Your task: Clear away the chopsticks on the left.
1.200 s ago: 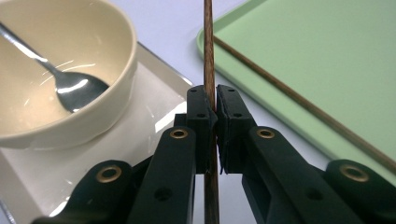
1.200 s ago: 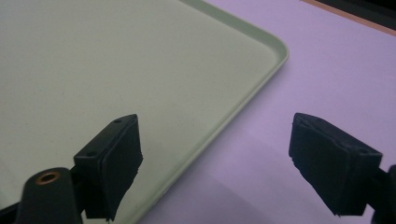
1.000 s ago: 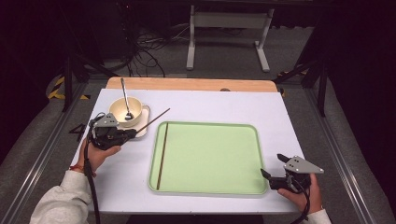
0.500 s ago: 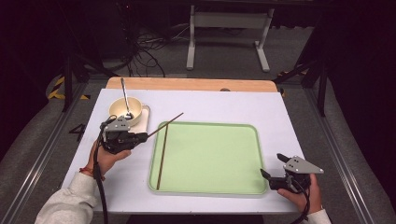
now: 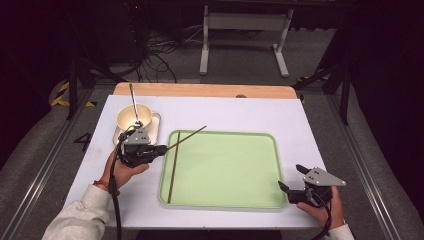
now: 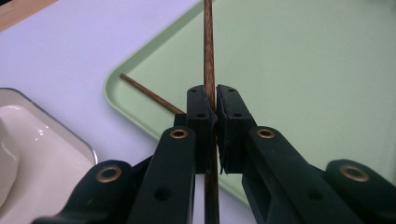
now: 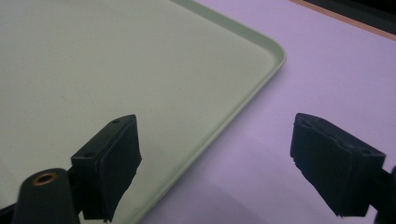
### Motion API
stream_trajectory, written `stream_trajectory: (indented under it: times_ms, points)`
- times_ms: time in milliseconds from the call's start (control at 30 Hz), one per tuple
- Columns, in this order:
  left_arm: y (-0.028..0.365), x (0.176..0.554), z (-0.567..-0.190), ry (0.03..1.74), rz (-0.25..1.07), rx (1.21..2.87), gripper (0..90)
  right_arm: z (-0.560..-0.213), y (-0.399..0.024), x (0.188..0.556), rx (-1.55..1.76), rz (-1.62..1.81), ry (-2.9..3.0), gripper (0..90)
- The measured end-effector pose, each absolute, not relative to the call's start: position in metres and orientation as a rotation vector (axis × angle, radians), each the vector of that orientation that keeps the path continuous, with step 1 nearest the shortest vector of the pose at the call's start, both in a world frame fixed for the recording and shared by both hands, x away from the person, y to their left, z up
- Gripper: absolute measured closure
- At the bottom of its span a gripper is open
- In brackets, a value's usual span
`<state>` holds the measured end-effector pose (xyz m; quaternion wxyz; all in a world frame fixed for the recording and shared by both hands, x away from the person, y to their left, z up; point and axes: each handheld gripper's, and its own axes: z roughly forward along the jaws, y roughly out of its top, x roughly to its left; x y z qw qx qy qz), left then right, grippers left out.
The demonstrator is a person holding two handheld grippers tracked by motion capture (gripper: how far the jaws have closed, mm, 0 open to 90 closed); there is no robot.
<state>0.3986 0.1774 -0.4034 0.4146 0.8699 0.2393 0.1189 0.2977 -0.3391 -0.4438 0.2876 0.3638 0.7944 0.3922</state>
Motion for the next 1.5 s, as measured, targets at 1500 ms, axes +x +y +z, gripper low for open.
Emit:
stream_trajectory:
  times_ms: [1500]
  points:
    - [0.086,0.371,-0.424,0.528,0.095,2.268,85.1,-0.442,-0.338,0.297,0.959,1.041,2.124,16.5]
